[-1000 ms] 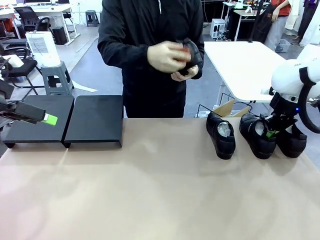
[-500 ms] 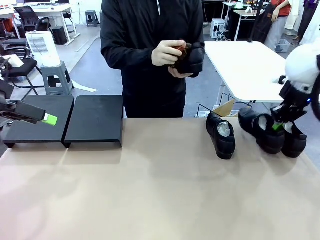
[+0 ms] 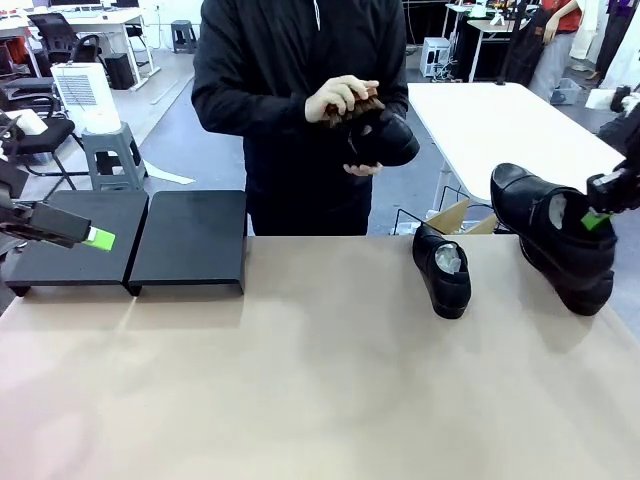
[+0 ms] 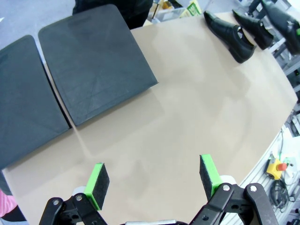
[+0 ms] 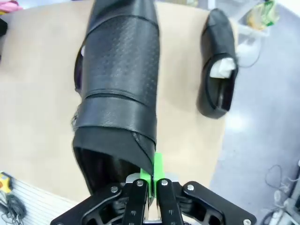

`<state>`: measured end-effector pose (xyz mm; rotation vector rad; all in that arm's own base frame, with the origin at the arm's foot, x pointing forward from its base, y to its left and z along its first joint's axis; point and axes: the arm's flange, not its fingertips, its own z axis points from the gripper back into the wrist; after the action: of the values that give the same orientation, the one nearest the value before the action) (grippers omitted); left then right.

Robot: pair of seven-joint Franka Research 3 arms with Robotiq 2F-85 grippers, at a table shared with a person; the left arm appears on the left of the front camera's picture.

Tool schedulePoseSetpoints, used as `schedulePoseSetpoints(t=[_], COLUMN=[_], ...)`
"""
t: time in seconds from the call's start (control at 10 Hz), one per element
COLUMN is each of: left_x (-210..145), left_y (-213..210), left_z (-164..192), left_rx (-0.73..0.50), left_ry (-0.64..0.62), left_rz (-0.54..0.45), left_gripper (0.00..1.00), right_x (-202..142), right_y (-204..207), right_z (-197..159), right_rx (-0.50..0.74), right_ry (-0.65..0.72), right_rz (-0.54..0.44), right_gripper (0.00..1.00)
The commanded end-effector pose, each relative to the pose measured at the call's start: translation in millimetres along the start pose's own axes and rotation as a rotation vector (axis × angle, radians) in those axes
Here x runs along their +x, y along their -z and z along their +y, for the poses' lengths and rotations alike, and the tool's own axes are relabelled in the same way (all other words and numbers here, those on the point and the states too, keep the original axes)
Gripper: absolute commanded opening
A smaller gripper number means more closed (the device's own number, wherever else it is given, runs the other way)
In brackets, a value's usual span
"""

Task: Organize the shoes by placing them on the stand.
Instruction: Pick up one Shoe and place it in the middle of the table.

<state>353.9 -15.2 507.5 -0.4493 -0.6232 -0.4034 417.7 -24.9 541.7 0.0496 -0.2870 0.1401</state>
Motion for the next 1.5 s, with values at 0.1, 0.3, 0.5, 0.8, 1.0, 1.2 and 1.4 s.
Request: schedulePoseSetpoints(t=[0.1, 0.3, 0.5, 0.8, 1.0, 1.2, 1.4], left_x=[0.1, 0.1, 0.1, 0.1, 0.1, 0.1, 0.1], left_y=[-0.7, -0.7, -0.7, -0.7, -0.7, -0.7, -0.7], left_z=[0.9, 0.9, 0.9, 0.9, 0.9, 0.9, 0.9], left_rx=[-0.013, -0.013, -0.013, -0.013, -0.013, -0.013, -0.013], left_ry=[0.011, 0.011, 0.011, 0.011, 0.011, 0.011, 0.011], left_rz=[-0.003, -0.003, -0.003, -0.003, -0.003, -0.003, -0.003], left_gripper=[1.0, 1.0, 1.0, 1.0, 1.0, 1.0, 1.0], right_x=[19.0, -10.9, -31.8, -49.7, -51.2, -51.2, -65.2], right_y=[16.5, -2.7, -24.5, -5.9, -20.6, -20.6, 17.5], right_z=[-6.6, 15.1, 77.8, 170.7, 151.5, 151.5, 203.1], right_rx=[0.033, 0.036, 0.148, 0.271, 0.233, 0.233, 0.253], right_ry=[0.013, -0.024, 0.005, -0.015, -0.046, -0.046, -0.004], right_rz=[0.021, 0.045, -0.014, 0.08, 0.057, 0.057, 0.153], right_gripper=[0.0, 0.0, 0.0, 0.0, 0.0, 0.0, 0.0])
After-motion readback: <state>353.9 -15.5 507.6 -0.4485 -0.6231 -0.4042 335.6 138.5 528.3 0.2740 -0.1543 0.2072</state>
